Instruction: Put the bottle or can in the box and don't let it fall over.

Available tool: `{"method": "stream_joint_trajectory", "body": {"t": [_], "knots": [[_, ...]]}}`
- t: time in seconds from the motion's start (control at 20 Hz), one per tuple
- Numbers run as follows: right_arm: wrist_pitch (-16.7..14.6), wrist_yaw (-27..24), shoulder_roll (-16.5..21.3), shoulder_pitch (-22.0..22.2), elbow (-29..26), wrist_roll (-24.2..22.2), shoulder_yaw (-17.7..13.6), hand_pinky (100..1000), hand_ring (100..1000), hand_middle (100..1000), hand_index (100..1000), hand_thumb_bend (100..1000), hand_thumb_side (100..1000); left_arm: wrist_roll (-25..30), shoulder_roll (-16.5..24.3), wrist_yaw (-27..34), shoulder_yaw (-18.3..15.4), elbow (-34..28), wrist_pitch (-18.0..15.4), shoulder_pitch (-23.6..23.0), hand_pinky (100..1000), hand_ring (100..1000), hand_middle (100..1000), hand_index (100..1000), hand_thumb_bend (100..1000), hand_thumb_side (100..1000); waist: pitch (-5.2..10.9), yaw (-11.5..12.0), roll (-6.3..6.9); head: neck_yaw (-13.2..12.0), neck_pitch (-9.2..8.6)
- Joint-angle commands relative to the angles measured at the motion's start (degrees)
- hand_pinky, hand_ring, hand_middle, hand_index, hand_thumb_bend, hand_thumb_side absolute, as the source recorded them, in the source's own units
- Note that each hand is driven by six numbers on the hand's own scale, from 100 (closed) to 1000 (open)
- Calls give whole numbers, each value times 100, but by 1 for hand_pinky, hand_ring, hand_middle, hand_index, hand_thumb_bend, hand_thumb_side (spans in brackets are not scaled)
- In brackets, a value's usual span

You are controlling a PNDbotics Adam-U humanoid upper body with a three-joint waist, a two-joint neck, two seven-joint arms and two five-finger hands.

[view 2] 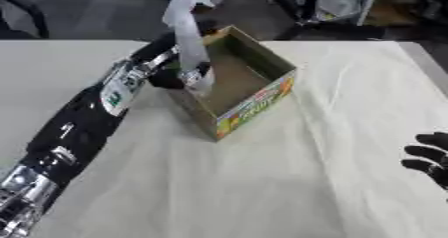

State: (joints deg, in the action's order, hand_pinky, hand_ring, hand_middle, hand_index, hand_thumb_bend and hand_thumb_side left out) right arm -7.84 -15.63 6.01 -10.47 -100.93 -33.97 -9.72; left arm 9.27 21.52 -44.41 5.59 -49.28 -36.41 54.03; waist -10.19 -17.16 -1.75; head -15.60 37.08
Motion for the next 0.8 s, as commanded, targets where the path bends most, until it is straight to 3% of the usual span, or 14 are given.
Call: {"method": "stream_joint_trajectory", "body": {"t": [0.05, 0.35, 0.6, 0.8], "knots": [[-29, 2, 108, -18, -72, 4, -32, 753, 793, 788, 835, 100, 470, 322, 148, -353, -72, -9, 151, 142, 945, 1000, 1000, 1000, 100, 1000, 101, 12, -16, 24, -76], [-28, 10, 102, -17, -63, 11, -39, 753, 793, 788, 835, 100, 470, 459, 178, -733, -128, 50, 431, 130, 934, 1000, 980, 1000, 100, 1000, 107, 14, -11, 49, -91], [-24, 10, 101, -13, -61, 10, -39, 753, 793, 788, 835, 100, 470, 622, 256, -1042, -182, 42, 407, 115, 938, 1000, 979, 1000, 100, 1000, 117, 34, -17, 80, -102], [-29, 17, 107, -2, -59, 18, -51, 753, 793, 788, 835, 100, 470, 9, 354, -1059, -270, -153, 608, 31, 954, 1000, 994, 1000, 100, 1000, 121, 71, -23, 109, -102]]}}
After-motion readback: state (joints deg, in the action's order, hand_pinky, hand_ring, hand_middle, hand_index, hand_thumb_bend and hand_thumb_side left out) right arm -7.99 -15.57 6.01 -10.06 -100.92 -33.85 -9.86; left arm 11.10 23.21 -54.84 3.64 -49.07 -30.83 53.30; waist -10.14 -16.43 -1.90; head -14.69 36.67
